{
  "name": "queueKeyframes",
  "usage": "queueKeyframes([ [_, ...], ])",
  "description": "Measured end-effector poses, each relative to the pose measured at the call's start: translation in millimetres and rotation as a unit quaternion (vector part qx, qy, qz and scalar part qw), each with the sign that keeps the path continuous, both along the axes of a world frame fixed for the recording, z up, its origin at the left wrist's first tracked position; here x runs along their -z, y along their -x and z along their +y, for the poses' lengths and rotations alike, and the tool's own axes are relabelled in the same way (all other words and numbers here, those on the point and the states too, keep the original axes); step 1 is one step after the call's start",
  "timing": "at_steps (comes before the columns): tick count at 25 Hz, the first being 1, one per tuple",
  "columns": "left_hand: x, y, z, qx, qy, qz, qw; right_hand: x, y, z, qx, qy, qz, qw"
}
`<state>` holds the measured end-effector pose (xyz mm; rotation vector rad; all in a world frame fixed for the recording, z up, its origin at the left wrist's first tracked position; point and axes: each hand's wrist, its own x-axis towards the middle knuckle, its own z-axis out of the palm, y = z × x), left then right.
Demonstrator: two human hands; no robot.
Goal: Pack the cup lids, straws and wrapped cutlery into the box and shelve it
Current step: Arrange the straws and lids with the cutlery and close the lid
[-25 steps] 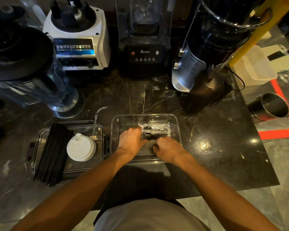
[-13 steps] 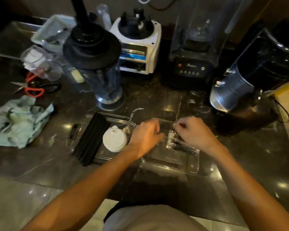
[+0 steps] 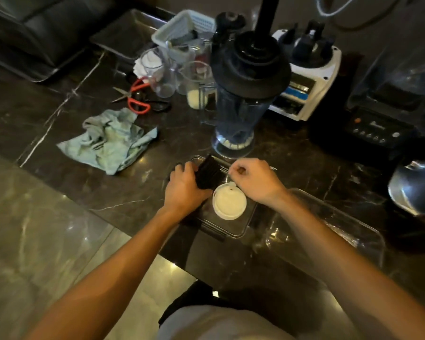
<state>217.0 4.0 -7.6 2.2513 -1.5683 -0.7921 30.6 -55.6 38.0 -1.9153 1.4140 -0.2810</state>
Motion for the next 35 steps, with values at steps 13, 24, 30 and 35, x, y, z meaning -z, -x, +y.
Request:
queueKeyframes([
  [13, 46, -30, 7, 0.096, -0.108, -0.167, 0.975, 55, -88, -18, -0.319, 0.049, 0.285, 0.902],
  [24, 46, -45, 0, 0.070, -0.092, -0.121, 0.986, 81, -113, -28, -0.376, 0.113, 0.355, 0.849],
  [30, 37, -51, -4, 0.078, -0.093, -0.140, 0.983, 75, -123, -37, -0.377, 0.130, 0.355, 0.846],
  [35, 10, -60, -18, 0.085, -0.047, -0.159, 0.982, 41, -112, -42, -0.323, 0.184, 0.307, 0.876],
])
